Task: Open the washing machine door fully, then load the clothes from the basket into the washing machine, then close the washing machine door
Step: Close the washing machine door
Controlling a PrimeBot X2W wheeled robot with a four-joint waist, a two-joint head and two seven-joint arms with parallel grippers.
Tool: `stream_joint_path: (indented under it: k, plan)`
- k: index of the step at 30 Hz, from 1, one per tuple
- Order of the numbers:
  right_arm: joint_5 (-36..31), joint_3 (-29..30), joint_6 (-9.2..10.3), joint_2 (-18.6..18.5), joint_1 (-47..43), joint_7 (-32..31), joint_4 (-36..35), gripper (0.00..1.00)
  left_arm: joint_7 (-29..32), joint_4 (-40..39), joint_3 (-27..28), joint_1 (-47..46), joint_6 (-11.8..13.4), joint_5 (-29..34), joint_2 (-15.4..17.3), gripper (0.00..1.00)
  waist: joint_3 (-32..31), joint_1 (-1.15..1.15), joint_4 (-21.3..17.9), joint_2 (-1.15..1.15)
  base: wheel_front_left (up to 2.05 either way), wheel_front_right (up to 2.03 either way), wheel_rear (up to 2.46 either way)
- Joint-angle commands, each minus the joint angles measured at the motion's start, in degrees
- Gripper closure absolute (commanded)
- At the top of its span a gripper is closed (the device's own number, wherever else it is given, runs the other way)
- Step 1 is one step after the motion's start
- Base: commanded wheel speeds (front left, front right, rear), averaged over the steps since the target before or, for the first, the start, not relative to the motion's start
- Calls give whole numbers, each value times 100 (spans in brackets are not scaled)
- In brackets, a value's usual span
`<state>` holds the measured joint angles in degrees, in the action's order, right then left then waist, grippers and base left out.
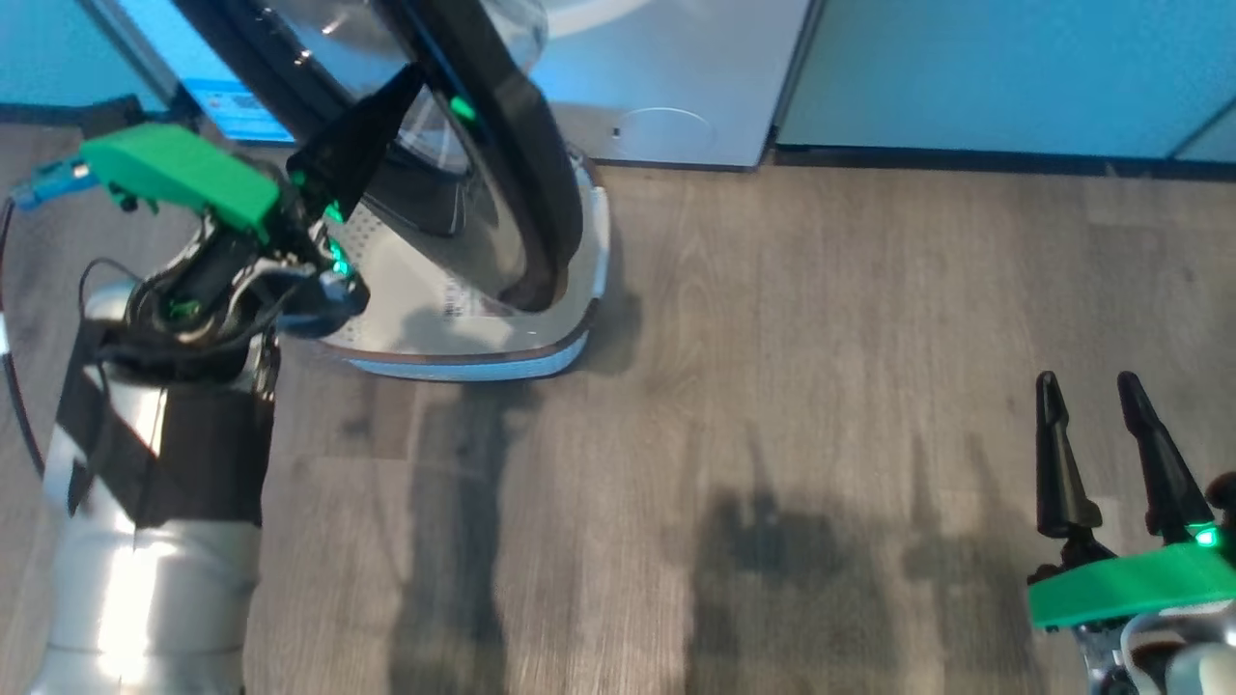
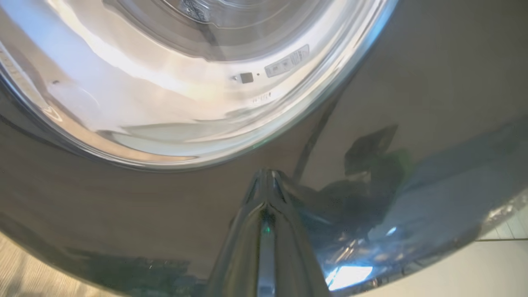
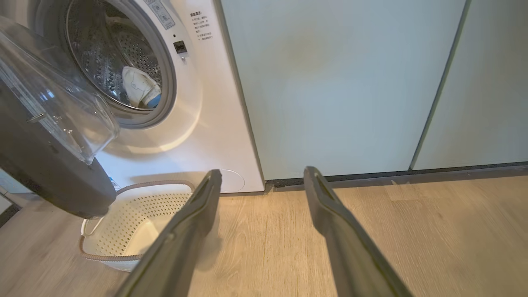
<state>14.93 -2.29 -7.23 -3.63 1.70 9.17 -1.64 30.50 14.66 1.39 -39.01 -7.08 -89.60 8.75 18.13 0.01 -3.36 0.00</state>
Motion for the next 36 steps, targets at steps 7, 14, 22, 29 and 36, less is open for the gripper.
stream_joint_path:
  k: [7, 14, 22, 29, 36]
  plan:
    - [96, -177, -25, -7, 288, 209, 28, 0, -324, 193, 42, -699, -41, 306, 79, 100, 96, -1, -348, 0, 0, 0, 0]
    - [127, -248, -25, 17, 357, 290, 169, 0, -619, 511, -47, -1004, -41, 409, 36, 100, 74, -1, -542, 0, 0, 0, 0]
    - [139, -172, -25, 36, 358, 369, 287, 0, -694, 422, -56, -815, -41, 299, 129, 100, 21, -1, -568, 0, 0, 0, 0]
    - [56, 37, -25, 36, 312, 393, 332, 0, -869, 46, -56, -246, -41, 296, 169, 100, -143, -1, -371, 0, 0, 0, 0]
    - [-10, 194, -25, 32, 264, 383, 315, 0, -1442, -483, -100, 448, -41, 582, 128, 13, -339, -1, -151, 0, 0, 0, 0]
